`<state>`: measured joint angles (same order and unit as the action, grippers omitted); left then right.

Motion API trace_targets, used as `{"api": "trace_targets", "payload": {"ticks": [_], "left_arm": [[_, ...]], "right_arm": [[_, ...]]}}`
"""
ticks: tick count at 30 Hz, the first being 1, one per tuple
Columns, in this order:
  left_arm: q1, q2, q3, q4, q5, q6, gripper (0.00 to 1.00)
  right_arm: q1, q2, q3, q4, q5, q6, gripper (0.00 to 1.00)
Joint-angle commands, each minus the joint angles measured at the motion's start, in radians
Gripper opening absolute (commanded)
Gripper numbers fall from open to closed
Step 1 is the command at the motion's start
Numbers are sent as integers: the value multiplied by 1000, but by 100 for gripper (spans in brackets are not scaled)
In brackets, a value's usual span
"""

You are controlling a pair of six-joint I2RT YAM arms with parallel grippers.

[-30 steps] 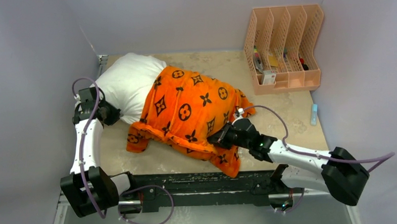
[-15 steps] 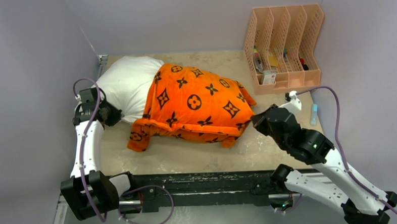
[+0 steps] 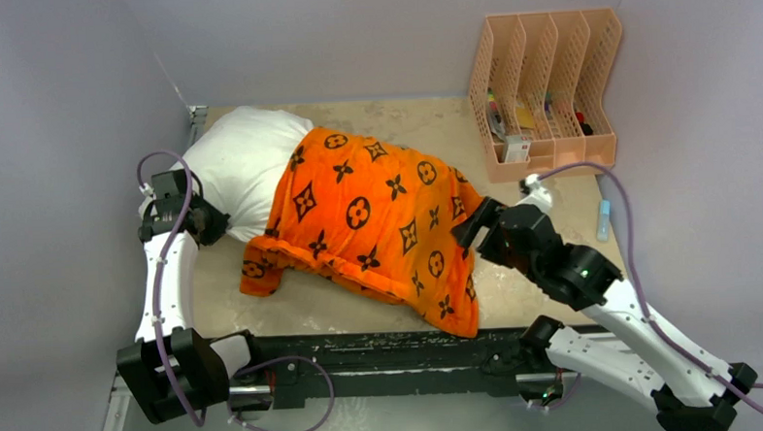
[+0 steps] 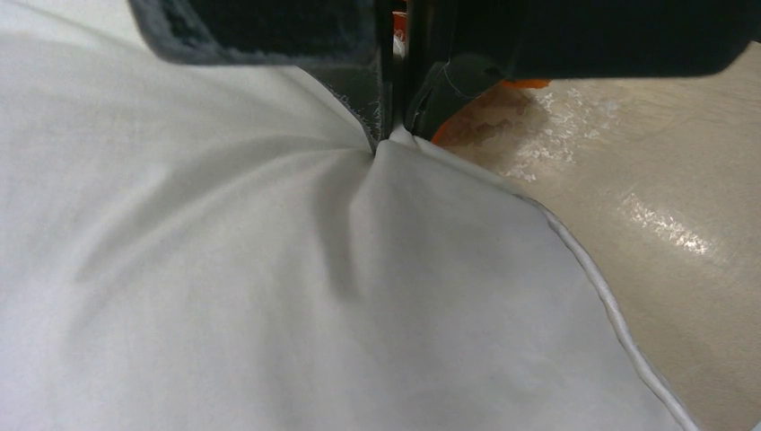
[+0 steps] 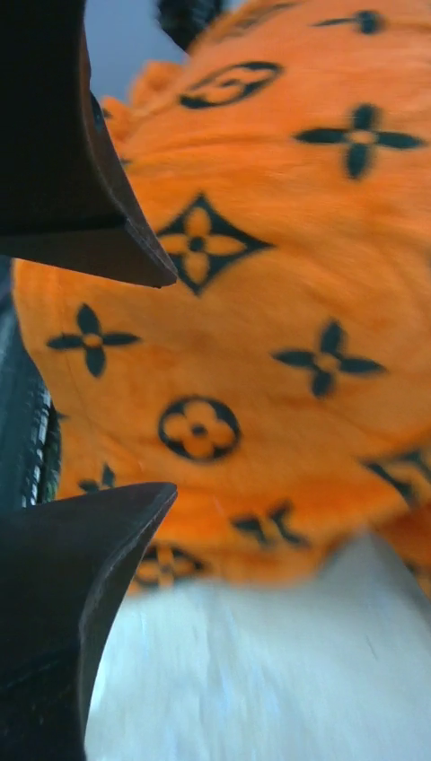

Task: Remove the pillowcase from the pillow
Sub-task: Remove the pillow from the pillowcase.

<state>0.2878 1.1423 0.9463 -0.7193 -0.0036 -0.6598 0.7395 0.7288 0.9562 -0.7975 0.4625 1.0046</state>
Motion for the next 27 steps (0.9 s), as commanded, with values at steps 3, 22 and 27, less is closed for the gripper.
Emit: {"api": "trace_targets", "payload": {"ticks": [3,22,27], "left_arm": [[20,-18,50,19,-21,43,0],[20,-21,55,20,-14,45,0],[20,-15,49,20,-10,49,0]], "right_arm": [[2,-96,-327,548,-434,191,92],[-252,479,-256,536,-381,-176,99],[-264,591,-304,671,-532,-212,99]]}}
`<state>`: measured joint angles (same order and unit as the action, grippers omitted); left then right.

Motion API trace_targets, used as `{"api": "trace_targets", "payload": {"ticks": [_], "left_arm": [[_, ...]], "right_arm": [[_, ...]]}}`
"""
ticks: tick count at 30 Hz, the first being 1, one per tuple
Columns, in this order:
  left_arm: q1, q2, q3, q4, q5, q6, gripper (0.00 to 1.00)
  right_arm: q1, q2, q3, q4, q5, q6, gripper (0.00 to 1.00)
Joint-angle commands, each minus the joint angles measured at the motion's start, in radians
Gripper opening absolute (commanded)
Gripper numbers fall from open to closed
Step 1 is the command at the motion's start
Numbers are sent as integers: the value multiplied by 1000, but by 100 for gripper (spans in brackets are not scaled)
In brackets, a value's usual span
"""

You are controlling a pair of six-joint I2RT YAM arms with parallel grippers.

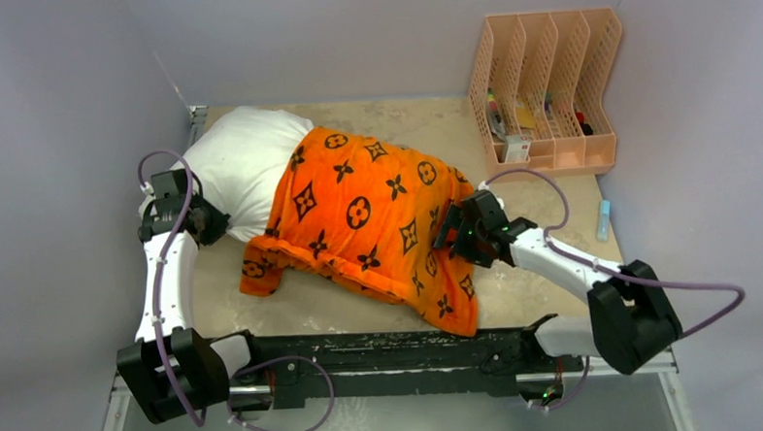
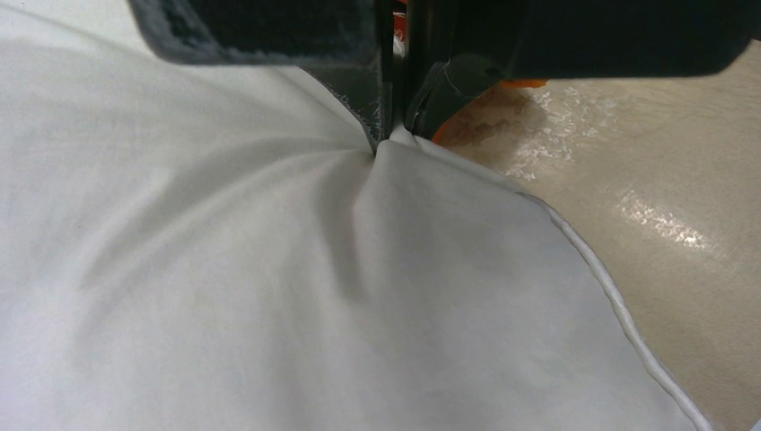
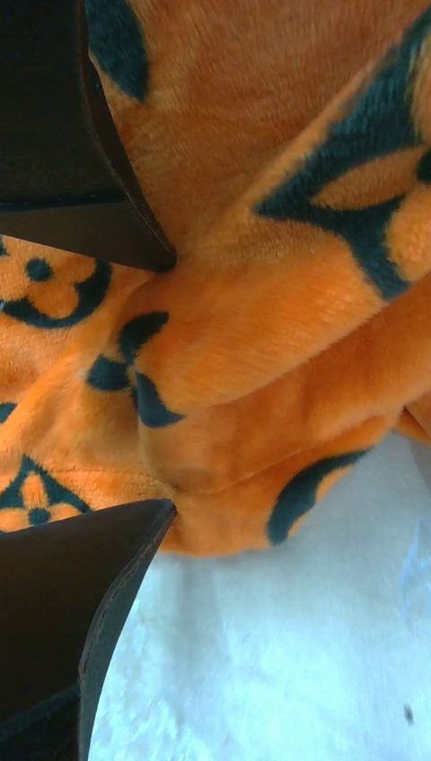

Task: Remove the pillowcase from the pillow
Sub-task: Remove the pillow from the pillowcase.

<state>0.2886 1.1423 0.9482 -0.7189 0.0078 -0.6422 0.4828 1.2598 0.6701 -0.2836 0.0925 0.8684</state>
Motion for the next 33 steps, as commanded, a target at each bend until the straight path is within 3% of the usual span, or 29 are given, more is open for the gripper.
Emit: {"api": "trace_targets", "payload": {"ticks": [1,2,4,6,8,9,10,12,16,19,24,26,29,33], "left_arm": [[19,-15,47,19,-24,33,0],[19,-15,47,20,-25,33,0],[20,-15,47,20,-21,30,0],[19,-16,46,21,-23,34,0],[20,-16,47,18,-32,36,0],[20,-15,46,18,-35,37,0],[20,-14,45,18,-36,38,0],[19,-12,42,17,-41,38,0],[18,-15,42,7,-73,41,0],[19,-16,36,11,-98,35,0],[20,-6,26,13,-120,32,0],[20,-7,25,12,-123,33,0],[20,-12,22,11,-130,33,0],[19,-20,22,14,-88,41,0]], "right_arm": [[-7,90,-15,138,-120,-59,99],[-8,118,-15,108,-68,-32,94],[-14,162,-32,88,4,15,76],[-27,172,-65,129,-14,64,59],[-27,160,-85,138,0,95,36],[-31,151,-95,129,35,127,18],[-48,138,-108,133,49,139,9],[-120,91,-123,130,2,132,0],[-337,-176,-112,39,-36,96,0],[-614,-353,-3,-53,-122,16,0],[-1088,-257,181,-127,-535,-112,0],[-1111,-231,242,-180,-505,-167,0],[-1112,-287,214,-142,-503,-131,0],[-1085,-313,212,-143,-558,-237,0]]}}
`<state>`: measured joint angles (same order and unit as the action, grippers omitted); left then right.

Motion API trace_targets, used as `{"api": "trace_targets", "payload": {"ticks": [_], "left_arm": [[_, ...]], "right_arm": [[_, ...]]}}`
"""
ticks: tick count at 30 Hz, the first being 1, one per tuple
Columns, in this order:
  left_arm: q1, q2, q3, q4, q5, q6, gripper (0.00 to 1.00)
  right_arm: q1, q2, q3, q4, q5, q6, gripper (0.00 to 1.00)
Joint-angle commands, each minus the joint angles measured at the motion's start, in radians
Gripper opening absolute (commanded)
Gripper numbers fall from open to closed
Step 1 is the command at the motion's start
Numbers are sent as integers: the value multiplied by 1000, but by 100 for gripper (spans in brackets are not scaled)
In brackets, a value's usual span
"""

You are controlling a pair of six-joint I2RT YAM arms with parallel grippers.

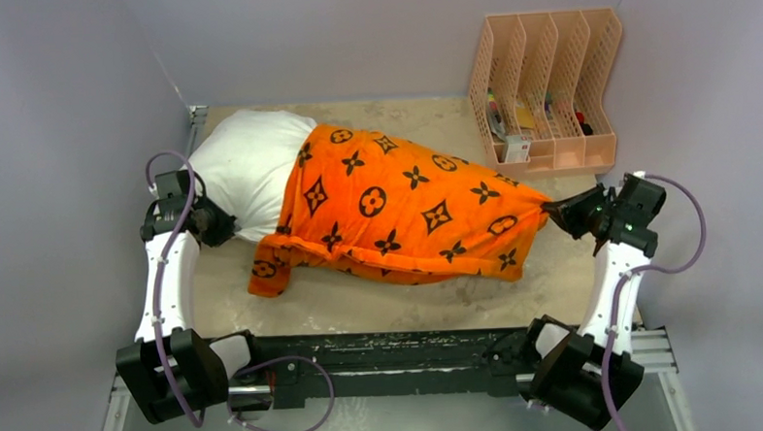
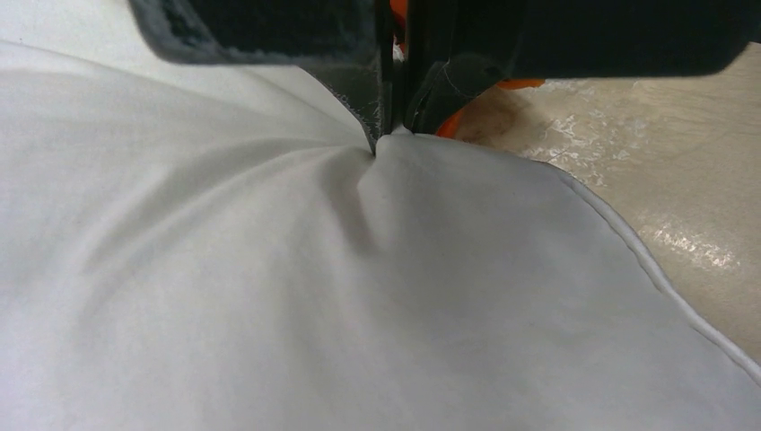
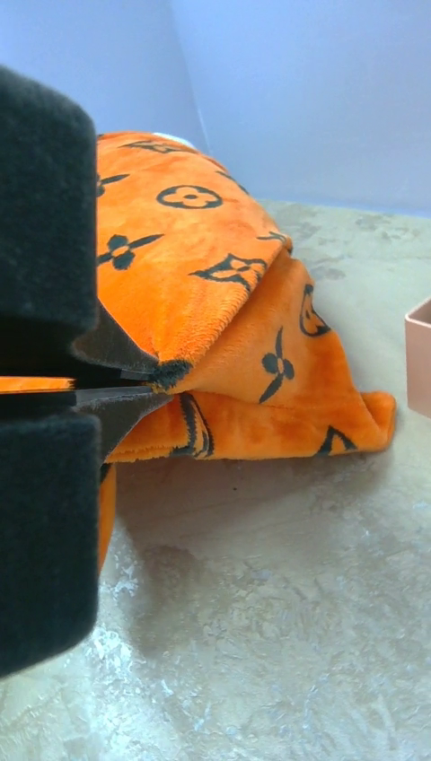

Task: Remove the pillowcase from the pillow
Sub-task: Remove the pillow from the pillowcase.

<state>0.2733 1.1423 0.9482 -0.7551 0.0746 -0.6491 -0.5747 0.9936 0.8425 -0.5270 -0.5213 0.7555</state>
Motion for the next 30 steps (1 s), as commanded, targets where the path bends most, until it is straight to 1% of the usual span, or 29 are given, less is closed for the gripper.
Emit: {"api": "trace_targets", "payload": {"ticks": [1,4,6,7,10,12,13,15,17,19,21,22,25,27,28,30], "left_arm": [[35,-23,19,58,-132,47,0],[35,-30,13,73,-58,44,0],[34,-40,9,76,-19,42,0],[34,-44,5,80,-5,39,0],[34,-56,-5,87,38,35,0],[34,-56,-6,83,52,38,0],[35,-56,-6,80,55,40,0],[34,-55,-9,74,61,41,0],[35,-54,-9,67,66,45,0],[35,-54,-12,67,65,45,0],[35,-54,-13,67,58,46,0],[34,-53,-11,66,54,46,0],[34,-47,-13,72,52,42,0],[34,-38,-10,75,59,39,0],[34,-35,-7,72,62,40,0],[34,-31,0,66,68,47,0]], "right_arm": [[-20,-45,17,97,-2,-150,0],[-5,-38,-57,72,-157,-206,0],[20,-54,-109,66,-171,-228,0],[41,-60,-135,71,-162,-232,5],[135,-26,-160,37,-139,-259,30],[196,-12,-160,32,-127,-254,41],[238,-30,-150,27,-96,-246,46],[303,-76,-105,4,3,-239,59],[365,-106,-43,-14,51,-236,63],[435,-114,7,-2,30,-220,64],[544,-116,40,30,31,-185,64],[618,-120,58,48,63,-155,64],[906,-102,78,184,162,-99,64],[1118,-41,133,211,298,-143,65],[1218,0,190,199,409,-184,66],[1374,85,270,182,531,-291,66]]}}
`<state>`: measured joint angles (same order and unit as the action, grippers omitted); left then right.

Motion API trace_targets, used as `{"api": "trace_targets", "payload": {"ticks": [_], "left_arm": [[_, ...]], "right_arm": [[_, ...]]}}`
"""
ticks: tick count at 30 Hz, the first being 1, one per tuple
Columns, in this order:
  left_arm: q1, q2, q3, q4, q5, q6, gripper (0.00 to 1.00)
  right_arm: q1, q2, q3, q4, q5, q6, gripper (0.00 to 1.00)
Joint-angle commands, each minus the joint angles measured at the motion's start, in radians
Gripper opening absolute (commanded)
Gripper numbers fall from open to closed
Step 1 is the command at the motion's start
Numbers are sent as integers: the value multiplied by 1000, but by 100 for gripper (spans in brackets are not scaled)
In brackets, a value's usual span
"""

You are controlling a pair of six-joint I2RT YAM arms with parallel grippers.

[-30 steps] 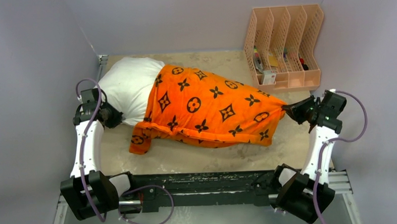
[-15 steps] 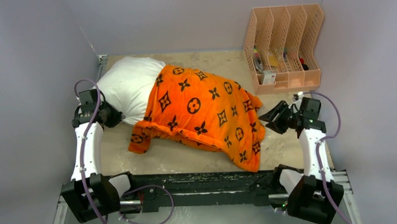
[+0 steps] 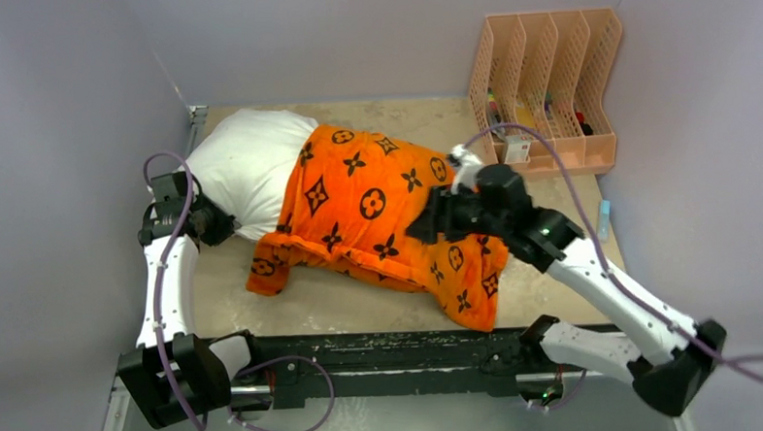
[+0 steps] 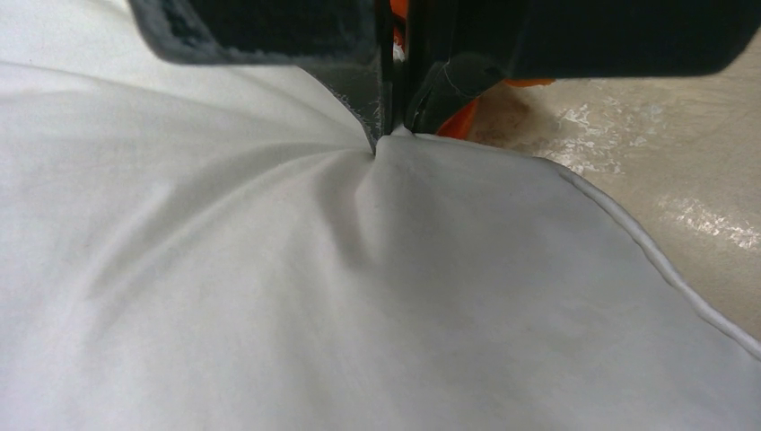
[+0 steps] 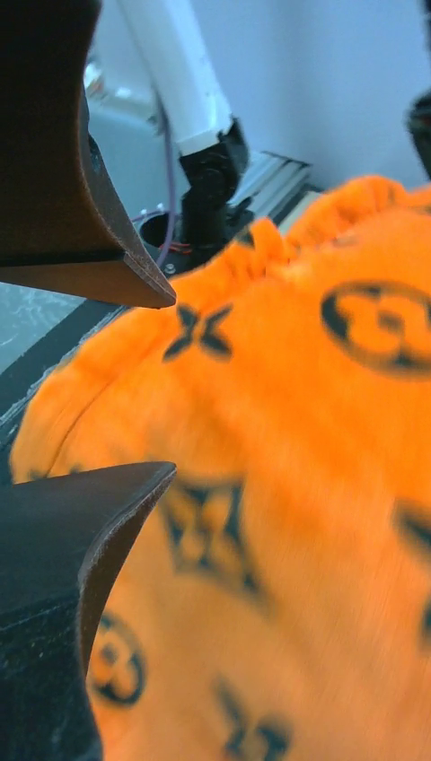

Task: Remove the pillowcase from the pillow
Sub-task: Remove the pillow from the pillowcase.

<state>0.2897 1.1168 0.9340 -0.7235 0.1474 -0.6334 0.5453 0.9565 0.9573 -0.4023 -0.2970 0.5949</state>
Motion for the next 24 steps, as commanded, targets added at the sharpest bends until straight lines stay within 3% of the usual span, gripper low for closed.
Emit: {"api": "trace_targets", "payload": {"ticks": [1,6,12,14,20,22,24], "left_arm": [[17,-5,15,30,-5,36,0],[19,6,14,25,9,55,0],[19,25,13,27,35,62,0],[18,26,17,24,37,66,0],[18,27,20,23,43,66,0],[18,25,19,26,45,65,0],[17,22,18,24,45,64,0]], "right_arm": [[327,161,191,63,361,-189,66],[599,304,212,277,512,-607,67],[662,448,219,517,404,-996,69],[713,493,234,579,436,-1128,73],[721,640,272,656,343,-1257,75],[722,686,251,768,396,-1250,75],[721,742,238,876,561,-1320,71]]}}
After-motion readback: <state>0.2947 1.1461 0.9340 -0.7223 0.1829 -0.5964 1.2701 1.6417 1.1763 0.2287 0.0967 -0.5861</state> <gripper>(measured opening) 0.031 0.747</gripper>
